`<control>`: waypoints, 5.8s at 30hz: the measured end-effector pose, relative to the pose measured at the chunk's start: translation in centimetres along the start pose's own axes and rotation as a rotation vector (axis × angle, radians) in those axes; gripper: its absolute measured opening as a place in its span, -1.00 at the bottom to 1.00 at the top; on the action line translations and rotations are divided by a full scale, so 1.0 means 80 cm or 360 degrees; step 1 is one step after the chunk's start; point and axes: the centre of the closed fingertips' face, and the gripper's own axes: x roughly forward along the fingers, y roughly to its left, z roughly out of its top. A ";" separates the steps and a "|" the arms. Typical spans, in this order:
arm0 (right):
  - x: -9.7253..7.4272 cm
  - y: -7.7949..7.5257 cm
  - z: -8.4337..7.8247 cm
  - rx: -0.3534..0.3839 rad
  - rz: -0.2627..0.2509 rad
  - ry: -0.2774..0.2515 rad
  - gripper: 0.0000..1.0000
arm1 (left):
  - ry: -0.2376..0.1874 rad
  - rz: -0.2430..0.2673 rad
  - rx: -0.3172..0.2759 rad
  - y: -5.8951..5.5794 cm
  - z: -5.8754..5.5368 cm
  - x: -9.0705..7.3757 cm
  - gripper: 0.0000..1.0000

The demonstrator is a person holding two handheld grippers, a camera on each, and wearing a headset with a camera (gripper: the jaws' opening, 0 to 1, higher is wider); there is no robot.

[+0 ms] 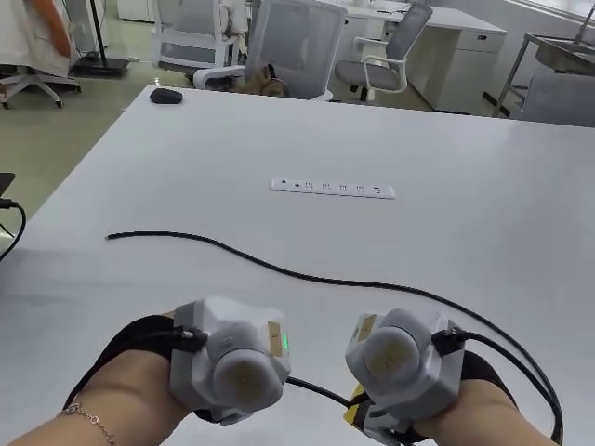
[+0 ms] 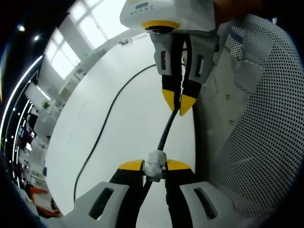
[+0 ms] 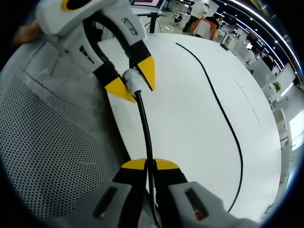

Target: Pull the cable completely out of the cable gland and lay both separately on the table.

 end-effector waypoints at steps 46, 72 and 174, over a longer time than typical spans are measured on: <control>-0.006 0.011 0.041 -0.0155 -0.0013 -0.0188 -0.68 | -0.0086 -0.0025 0.0059 -0.009 0.017 -0.002 -0.64; 0.000 0.000 0.004 -0.0077 -0.0040 0.0007 -0.91 | -0.0073 -0.0023 0.0039 -0.008 0.015 -0.002 -0.64; -0.112 -0.095 0.003 0.0442 -0.0248 -0.0474 -0.66 | -0.0018 -0.0183 -0.0039 0.010 0.006 0.018 -0.64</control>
